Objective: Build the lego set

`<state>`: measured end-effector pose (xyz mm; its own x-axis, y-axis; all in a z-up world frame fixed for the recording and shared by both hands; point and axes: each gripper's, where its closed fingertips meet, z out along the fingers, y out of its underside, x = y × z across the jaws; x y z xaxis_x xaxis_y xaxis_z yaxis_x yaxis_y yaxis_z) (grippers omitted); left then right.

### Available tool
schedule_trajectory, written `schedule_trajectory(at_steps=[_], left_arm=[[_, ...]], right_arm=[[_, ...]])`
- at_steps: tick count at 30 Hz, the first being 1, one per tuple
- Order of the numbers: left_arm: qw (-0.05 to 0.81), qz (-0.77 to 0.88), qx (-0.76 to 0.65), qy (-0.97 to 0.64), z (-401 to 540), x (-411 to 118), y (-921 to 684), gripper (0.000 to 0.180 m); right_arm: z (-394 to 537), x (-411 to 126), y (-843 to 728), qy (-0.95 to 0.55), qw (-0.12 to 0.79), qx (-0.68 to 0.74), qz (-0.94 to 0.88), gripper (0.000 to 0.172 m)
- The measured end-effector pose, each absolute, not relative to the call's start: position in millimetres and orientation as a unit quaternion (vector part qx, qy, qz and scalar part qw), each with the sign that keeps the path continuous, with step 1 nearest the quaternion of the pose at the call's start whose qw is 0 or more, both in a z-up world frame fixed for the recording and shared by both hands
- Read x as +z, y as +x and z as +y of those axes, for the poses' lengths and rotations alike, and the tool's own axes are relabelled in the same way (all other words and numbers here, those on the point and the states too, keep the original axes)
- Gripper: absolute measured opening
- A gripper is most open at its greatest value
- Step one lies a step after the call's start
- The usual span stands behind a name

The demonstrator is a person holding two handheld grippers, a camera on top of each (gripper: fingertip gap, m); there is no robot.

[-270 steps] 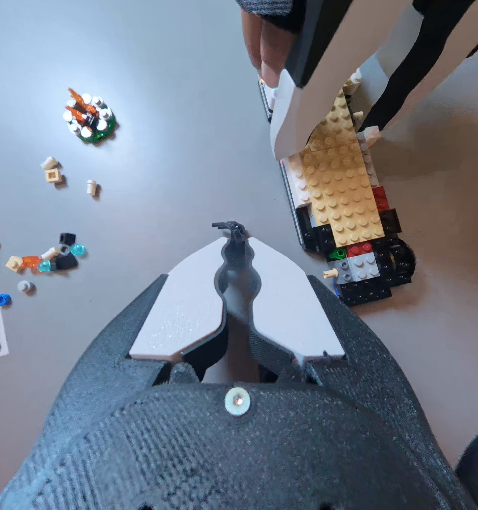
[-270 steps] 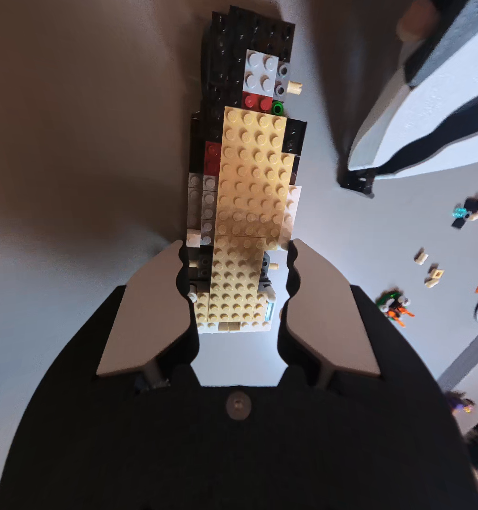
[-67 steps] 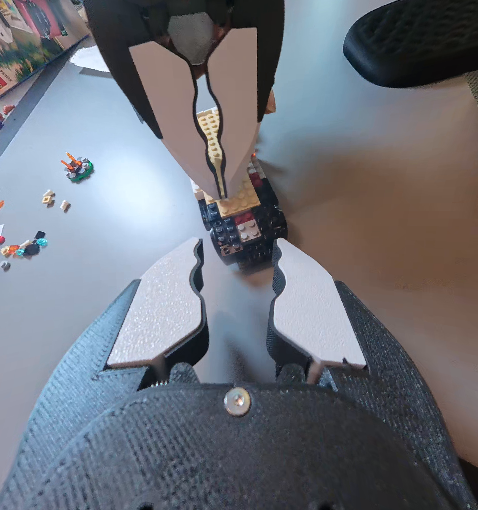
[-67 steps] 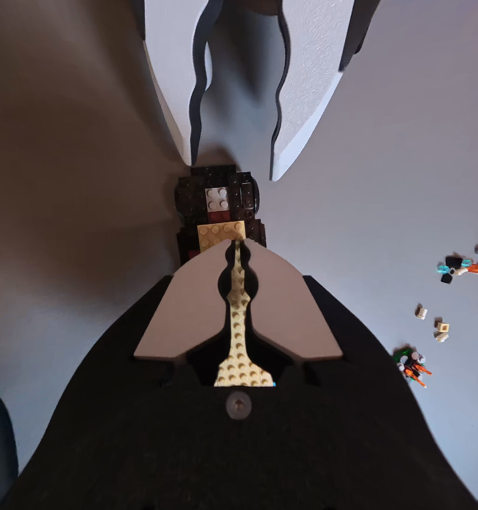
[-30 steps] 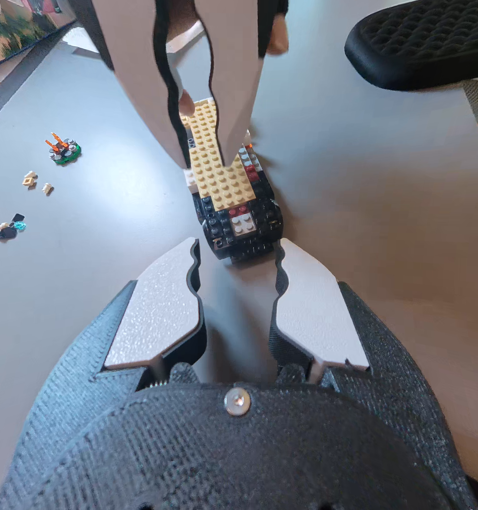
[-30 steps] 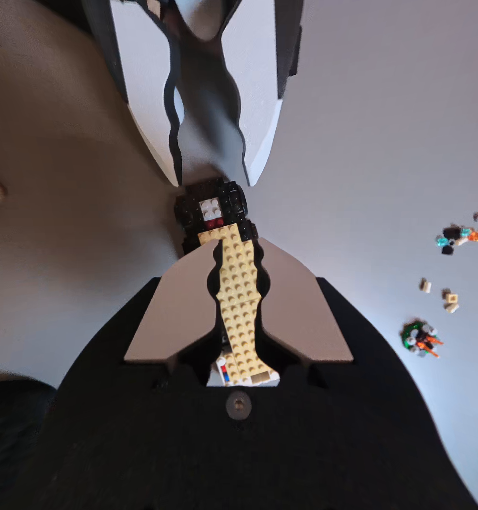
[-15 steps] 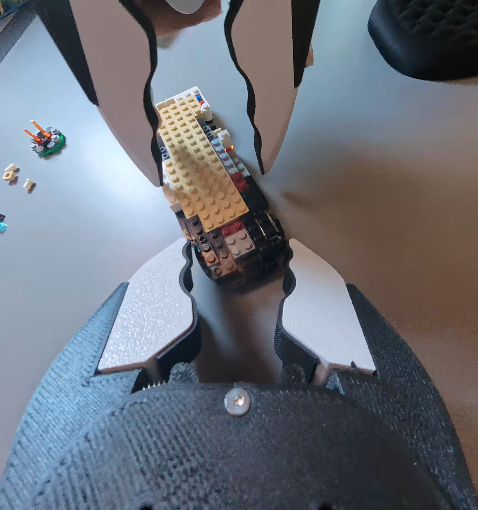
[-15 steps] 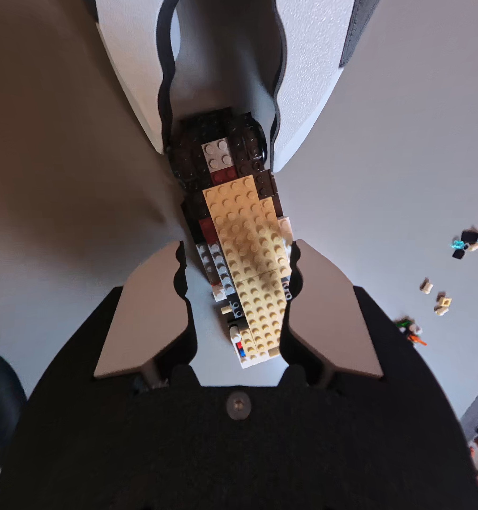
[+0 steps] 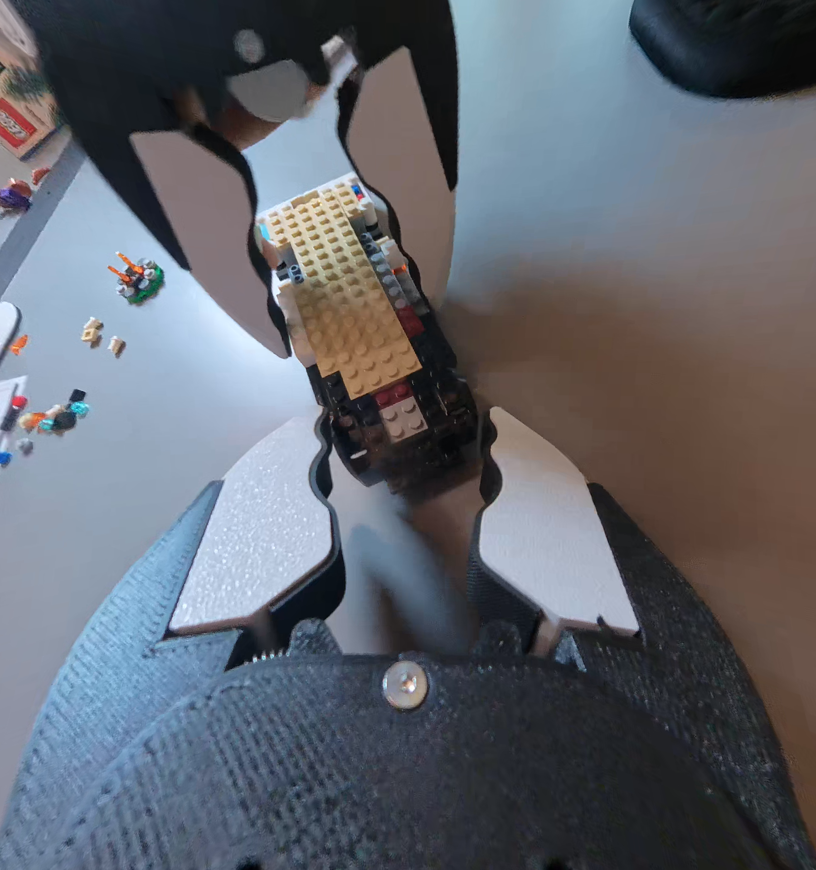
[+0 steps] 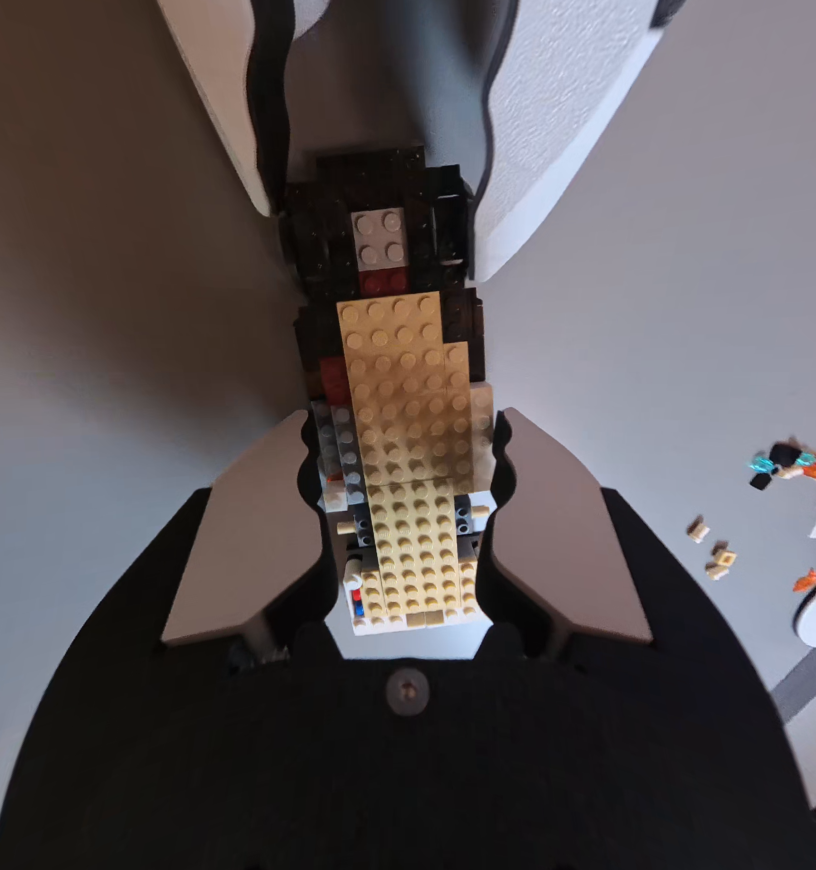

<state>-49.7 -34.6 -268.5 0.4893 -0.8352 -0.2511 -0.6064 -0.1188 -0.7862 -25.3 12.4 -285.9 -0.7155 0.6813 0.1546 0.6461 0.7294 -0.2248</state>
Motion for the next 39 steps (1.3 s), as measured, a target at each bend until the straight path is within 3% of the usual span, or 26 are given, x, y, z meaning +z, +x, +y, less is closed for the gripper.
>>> schedule_trajectory(at_steps=[3, 8, 12, 14, 21, 23, 27, 30, 34, 36, 37, 39], left_arm=[[0.452, 0.413, -0.230, -0.756, -33.4, -251.2, -54.0, 0.066], [0.434, 0.292, -0.338, -0.782, -19.8, -238.8, -65.9, 0.066], [0.417, 0.264, -0.369, -0.787, -17.8, -238.4, -59.6, 0.054], [0.403, 0.277, -0.356, -0.796, -20.5, -246.1, -55.7, 0.036], [0.438, 0.329, -0.290, -0.785, -23.1, -244.7, -48.7, 0.026], [0.453, 0.347, -0.265, -0.777, -22.4, -244.0, -50.7, 0.023], [0.477, 0.394, -0.217, -0.755, -25.5, -242.1, -49.4, 0.023], [0.495, 0.417, -0.172, -0.743, -23.6, -241.4, -51.6, 0.023], [0.509, 0.446, -0.131, -0.725, -24.5, -240.9, -52.4, 0.023], [0.515, 0.458, -0.117, -0.715, -26.0, -239.6, -51.6, 0.023], [0.516, 0.461, -0.113, -0.713, -26.5, -239.9, -51.5, 0.023], [0.521, 0.465, -0.104, -0.708, -26.5, -239.8, -53.0, 0.023]], right_arm=[[13.8, -279.6, -25.9, -0.371, 0.193, 0.070, -0.905, 0.072], [18.8, -259.4, -35.7, -0.357, 0.421, -0.011, -0.834, 0.071], [8.2, -250.1, -36.2, -0.324, 0.543, -0.089, -0.769, 0.072], [5.3, -248.8, -33.6, -0.345, 0.569, -0.085, -0.742, 0.071], [4.7, -242.2, -24.9, -0.369, 0.587, -0.089, -0.715, 0.070], [-0.3, -237.9, -24.9, -0.363, 0.595, -0.076, -0.713, 0.061], [-8.7, -235.8, -23.3, -0.397, 0.559, 0.006, -0.728, 0.071], [-11.2, -223.4, -25.1, -0.415, 0.522, 0.073, -0.741, 0.068], [-3.8, -224.5, -27.3, -0.418, 0.457, 0.074, -0.781, 0.060], [-0.6, -235.6, -26.7, -0.416, 0.418, 0.061, -0.805, 0.052], [-0.5, -240.0, -26.2, -0.411, 0.404, 0.056, -0.815, 0.040], [-0.5, -241.4, -28.2, -0.407, 0.400, 0.053, -0.819, 0.037]])
